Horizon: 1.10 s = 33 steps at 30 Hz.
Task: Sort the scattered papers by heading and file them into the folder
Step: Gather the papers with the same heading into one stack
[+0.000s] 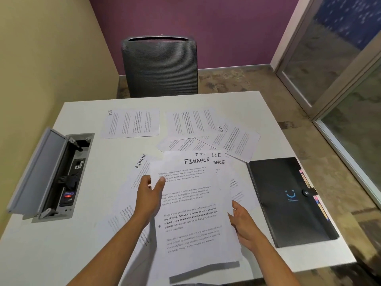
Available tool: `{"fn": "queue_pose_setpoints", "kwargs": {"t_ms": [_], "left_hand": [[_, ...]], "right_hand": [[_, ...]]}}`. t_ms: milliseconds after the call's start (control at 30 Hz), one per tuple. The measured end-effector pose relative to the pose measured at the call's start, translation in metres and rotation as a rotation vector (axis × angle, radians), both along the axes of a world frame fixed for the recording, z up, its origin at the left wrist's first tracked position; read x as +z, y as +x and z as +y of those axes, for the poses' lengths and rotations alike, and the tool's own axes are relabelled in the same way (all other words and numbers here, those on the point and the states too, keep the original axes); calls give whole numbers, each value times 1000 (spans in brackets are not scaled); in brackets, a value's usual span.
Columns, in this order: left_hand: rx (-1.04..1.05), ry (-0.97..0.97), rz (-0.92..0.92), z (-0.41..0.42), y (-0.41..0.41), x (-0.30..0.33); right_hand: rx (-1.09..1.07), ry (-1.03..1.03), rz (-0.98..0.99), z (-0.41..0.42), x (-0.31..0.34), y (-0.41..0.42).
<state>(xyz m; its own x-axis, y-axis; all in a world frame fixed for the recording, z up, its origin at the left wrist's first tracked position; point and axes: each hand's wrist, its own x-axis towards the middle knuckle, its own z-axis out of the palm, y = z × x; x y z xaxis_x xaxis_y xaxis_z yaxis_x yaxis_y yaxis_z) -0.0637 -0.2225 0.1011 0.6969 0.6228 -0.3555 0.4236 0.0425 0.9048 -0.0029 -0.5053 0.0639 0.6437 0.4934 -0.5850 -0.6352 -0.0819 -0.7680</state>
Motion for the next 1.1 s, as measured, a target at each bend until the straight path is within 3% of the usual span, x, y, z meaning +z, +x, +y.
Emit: {"fn": "queue_pose_setpoints", "kwargs": {"t_ms": [167, 367, 433, 667, 833, 933, 1100], "left_hand": [[6, -322, -57, -3, -11, -8], [-314, -481, -61, 0, -46, -11], [-350, -422, -43, -4, -56, -18], [-161, -38, 12, -19, -57, -14], [-82, 60, -41, -17, -50, 3], [-36, 84, -99, -15, -41, 16], [4, 130, -234, -9, -28, 41]], "right_hand": [[32, 14, 21, 4, 4, 0], [69, 18, 18, 8, 9, 0], [124, -25, 3, 12, 12, -1], [226, -233, -163, 31, 19, -4], [227, -91, -268, 44, 37, 3], [185, -110, -439, 52, 42, 7], [23, -120, -551, 70, 58, 18]]}}
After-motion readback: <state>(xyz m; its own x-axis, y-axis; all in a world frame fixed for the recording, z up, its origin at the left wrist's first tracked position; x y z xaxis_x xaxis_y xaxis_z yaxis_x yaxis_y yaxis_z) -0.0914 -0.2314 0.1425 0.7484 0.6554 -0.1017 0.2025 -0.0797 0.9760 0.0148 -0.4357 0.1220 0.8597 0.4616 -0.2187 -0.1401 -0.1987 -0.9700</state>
